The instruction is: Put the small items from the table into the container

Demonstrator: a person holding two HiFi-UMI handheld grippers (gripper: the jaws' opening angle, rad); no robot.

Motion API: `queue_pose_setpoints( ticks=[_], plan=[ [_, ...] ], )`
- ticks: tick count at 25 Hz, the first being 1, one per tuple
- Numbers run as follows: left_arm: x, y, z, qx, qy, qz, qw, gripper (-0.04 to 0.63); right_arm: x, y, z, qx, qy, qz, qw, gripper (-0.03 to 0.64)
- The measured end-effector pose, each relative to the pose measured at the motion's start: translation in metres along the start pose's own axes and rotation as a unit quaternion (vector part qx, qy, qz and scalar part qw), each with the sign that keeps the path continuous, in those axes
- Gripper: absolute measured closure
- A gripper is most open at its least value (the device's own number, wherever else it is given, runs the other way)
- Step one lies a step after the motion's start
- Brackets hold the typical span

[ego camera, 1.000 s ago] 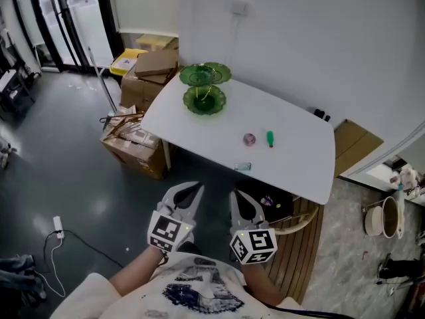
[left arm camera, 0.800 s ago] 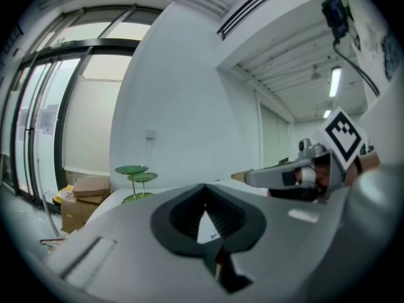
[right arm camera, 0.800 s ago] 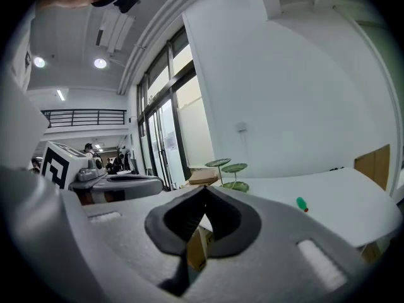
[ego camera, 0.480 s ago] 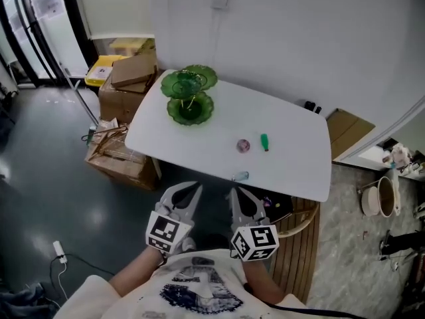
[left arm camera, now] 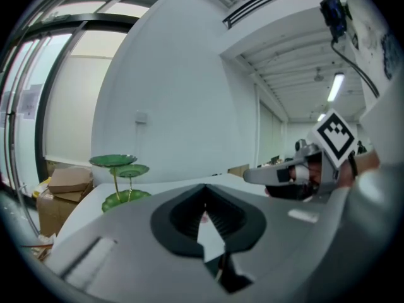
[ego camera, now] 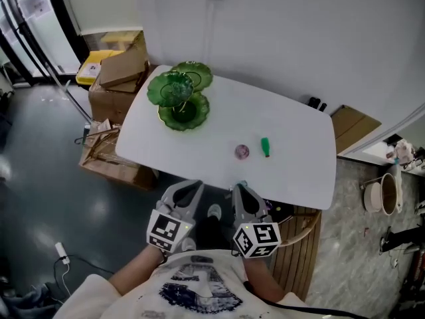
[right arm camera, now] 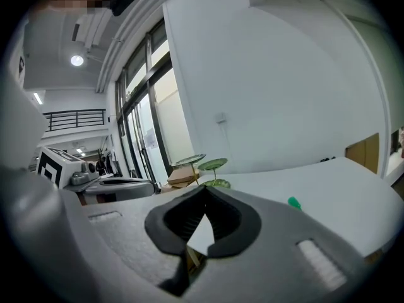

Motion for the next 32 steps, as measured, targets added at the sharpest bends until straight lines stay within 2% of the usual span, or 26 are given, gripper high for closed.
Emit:
queue_pose_setpoints(
  ticks=[8, 17, 25, 32],
  plan=[
    [0.031, -0.094, 0.02, 0.011, -0.019, -0.008, 0.9997, 0.607, -0.062, -0.059, 0.044, 0.003, -0.014, 0.011, 1.0, 0.618],
    [0.039, -0.182, 0.042, 0.021, -0.032, -0.019, 0.9991, 0.607, -0.144, -0.098, 0.092, -0.005, -0.034, 0.001, 0.999, 0.618],
    [0.039, -0.227, 0.047, 0.027, -0.04, -0.016, 0.9987, 0.607, -0.194, -0.112, 0.107, -0.006, -0.037, -0.009, 0.999, 0.618],
    [0.036, -0.25, 0.043, 0.038, -0.038, -0.032, 0.998, 0.607, -0.22, -0.114, 0.107, 0.006, -0.003, -0.058, 0.998, 0.618]
  ],
)
Point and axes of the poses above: the fingertips, and each gripper's own axes: y backward along the fingers, x to its left, z out of its top, the point moved 8 cm from there along y, backward along the fingers, and after that the axes turned 12 degrees about -y, right-handed, at the moved point
